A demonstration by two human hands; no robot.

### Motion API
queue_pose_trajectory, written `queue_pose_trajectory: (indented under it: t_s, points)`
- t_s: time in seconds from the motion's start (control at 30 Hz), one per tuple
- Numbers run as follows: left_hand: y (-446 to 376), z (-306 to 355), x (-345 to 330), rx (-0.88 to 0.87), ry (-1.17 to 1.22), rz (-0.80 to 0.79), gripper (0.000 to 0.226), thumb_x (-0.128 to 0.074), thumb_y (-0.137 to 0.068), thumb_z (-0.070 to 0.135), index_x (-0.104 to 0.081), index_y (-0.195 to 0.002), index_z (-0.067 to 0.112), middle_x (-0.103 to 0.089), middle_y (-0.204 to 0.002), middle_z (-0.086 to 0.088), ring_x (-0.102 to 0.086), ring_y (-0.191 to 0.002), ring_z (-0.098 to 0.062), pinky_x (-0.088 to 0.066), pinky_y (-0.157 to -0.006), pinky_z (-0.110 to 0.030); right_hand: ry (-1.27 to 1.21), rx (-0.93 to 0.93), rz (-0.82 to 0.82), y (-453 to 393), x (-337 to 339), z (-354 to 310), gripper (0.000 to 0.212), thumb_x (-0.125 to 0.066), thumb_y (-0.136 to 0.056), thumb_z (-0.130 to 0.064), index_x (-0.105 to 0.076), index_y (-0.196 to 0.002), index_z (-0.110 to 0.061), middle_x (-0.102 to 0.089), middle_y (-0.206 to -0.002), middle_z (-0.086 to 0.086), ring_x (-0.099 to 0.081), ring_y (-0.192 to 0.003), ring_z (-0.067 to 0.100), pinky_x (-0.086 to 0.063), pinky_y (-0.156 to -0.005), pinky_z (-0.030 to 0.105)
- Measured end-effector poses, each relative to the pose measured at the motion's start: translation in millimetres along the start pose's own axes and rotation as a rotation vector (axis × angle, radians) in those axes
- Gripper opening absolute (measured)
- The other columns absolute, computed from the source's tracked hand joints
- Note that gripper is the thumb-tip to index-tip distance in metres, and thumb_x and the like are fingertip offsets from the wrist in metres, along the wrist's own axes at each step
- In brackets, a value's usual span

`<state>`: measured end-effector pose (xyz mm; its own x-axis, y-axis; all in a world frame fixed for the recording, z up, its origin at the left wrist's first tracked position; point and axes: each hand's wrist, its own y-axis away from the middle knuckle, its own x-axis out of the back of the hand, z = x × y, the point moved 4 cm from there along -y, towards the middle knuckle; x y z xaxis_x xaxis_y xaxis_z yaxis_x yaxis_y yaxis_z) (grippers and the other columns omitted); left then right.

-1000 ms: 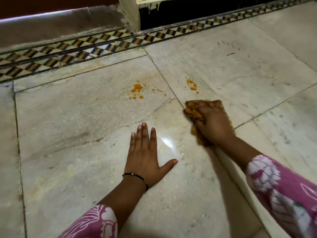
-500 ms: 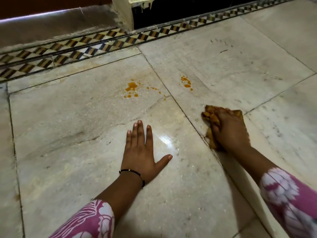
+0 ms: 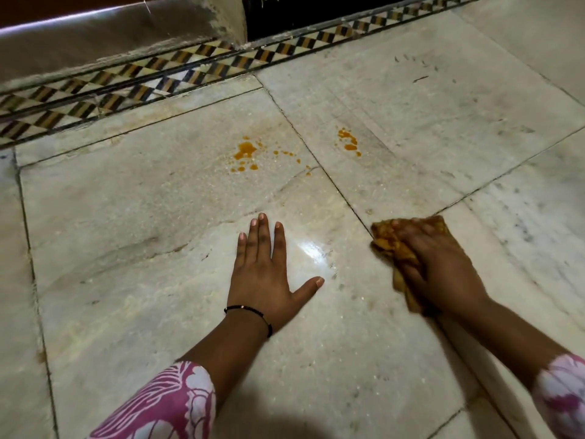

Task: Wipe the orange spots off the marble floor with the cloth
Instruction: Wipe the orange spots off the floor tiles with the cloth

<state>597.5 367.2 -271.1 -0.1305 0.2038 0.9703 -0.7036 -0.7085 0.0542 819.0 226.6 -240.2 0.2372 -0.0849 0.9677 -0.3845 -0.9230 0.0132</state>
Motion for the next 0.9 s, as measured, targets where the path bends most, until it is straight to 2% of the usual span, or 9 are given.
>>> queue_pose_trajectory:
  t_s: [0.07, 0.2, 0.33, 0.47, 0.57, 0.7, 0.8, 0.87, 0.9]
  points:
    - [0.2, 0.5, 0.6, -0.004, 0.007, -0.004, 0.104, -0.012, -0.077, 0.082, 0.008, -0.148, 0.009, 0.017, -0.155, -0.013, 0.019, -0.142, -0.023, 0.010, -0.115, -0.041, 0.002, -0.037, -0.017, -29.2, 3.1, 3.6, 0.057, -0.042, -0.080, -0.041, -0.055, -0.129, -0.014, -0.058, -0.130, 0.010, -0.048, -0.122, 0.032, -0.040, -0.101, 0.045]
    - [-0.3, 0.1, 0.6, -0.008, 0.004, -0.007, 0.103, -0.008, -0.076, 0.082, 0.009, -0.148, 0.009, 0.017, -0.156, -0.010, 0.019, -0.142, -0.020, 0.009, -0.115, -0.041, 0.016, 0.032, -0.066, -77.3, -6.7, -35.8, 0.059, -0.045, -0.077, -0.041, -0.051, -0.132, -0.021, -0.053, -0.137, 0.003, -0.043, -0.128, 0.031, -0.035, -0.104, 0.044]
    - [0.0, 0.3, 1.7, -0.013, -0.005, -0.007, 0.103, -0.012, -0.078, 0.081, 0.003, -0.149, 0.008, 0.011, -0.156, -0.012, 0.013, -0.143, -0.021, 0.008, -0.115, -0.041, 0.104, 0.288, -0.143, -51.3, -19.3, -76.4, 0.056, -0.053, -0.077, -0.039, -0.053, -0.128, -0.017, -0.056, -0.133, 0.006, -0.046, -0.126, 0.031, -0.038, -0.102, 0.048]
    - [0.0, -1.0, 1.7, -0.011, 0.021, -0.015, 0.103, -0.011, -0.077, 0.082, 0.009, -0.148, 0.011, 0.018, -0.156, -0.009, 0.019, -0.142, -0.019, 0.011, -0.116, -0.039, 0.163, 0.492, -0.133, -12.5, -4.2, -61.9, 0.052, -0.048, -0.076, -0.045, -0.059, -0.121, -0.021, -0.059, -0.129, -0.002, -0.052, -0.121, 0.021, -0.037, -0.101, 0.042]
    - [0.1, -0.2, 3.3, 0.008, 0.037, 0.004, 0.102, -0.012, -0.077, 0.081, 0.011, -0.148, 0.012, 0.019, -0.156, -0.007, 0.020, -0.142, -0.017, 0.012, -0.116, -0.038, 0.185, 0.338, -0.063, -16.2, 2.3, -31.8, 0.055, -0.045, -0.074, -0.044, -0.057, -0.123, -0.022, -0.062, -0.126, 0.000, -0.054, -0.119, 0.022, -0.032, -0.098, 0.042]
    - [-0.5, -1.0, 2.7, 0.017, 0.050, 0.029, 0.097, -0.019, -0.081, 0.077, 0.006, -0.149, 0.012, 0.014, -0.157, -0.005, 0.015, -0.143, -0.016, 0.009, -0.117, -0.037, 0.115, 0.025, -0.041, -37.2, -8.7, -32.6, 0.063, -0.034, -0.080, -0.047, -0.046, -0.136, -0.019, -0.051, -0.139, 0.002, -0.040, -0.133, 0.025, -0.024, -0.108, 0.052]
    - [-0.3, -0.1, 3.9, 0.016, 0.064, 0.041, 0.090, -0.016, -0.083, 0.072, 0.003, -0.149, 0.013, 0.010, -0.158, -0.005, 0.012, -0.144, -0.016, 0.009, -0.117, -0.036, 0.108, 0.068, -0.068, -39.4, -18.0, -60.6, 0.063, -0.032, -0.082, -0.048, -0.043, -0.138, -0.021, -0.045, -0.144, 0.000, -0.034, -0.137, 0.026, -0.016, -0.113, 0.053]
    - [0.1, -0.2, 3.2, 0.017, 0.063, 0.036, 0.088, -0.015, -0.083, 0.070, 0.002, -0.149, 0.014, 0.008, -0.158, -0.005, 0.011, -0.144, -0.016, 0.008, -0.116, -0.036, 0.061, 0.165, -0.096, -30.7, -21.1, -74.9, 0.059, -0.037, -0.083, -0.046, -0.046, -0.137, -0.023, -0.047, -0.142, -0.002, -0.037, -0.136, 0.023, -0.013, -0.114, 0.045]
    - [0.7, 0.3, 4.0, 0.017, 0.062, 0.041, 0.088, -0.016, -0.083, 0.069, 0.001, -0.149, 0.013, 0.007, -0.158, -0.005, 0.010, -0.144, -0.017, 0.008, -0.117, -0.036, -0.078, 0.169, -0.092, -23.5, -14.3, -80.2, 0.054, -0.042, -0.084, -0.044, -0.049, -0.134, -0.024, -0.051, -0.139, -0.003, -0.041, -0.133, 0.020, -0.016, -0.114, 0.039]
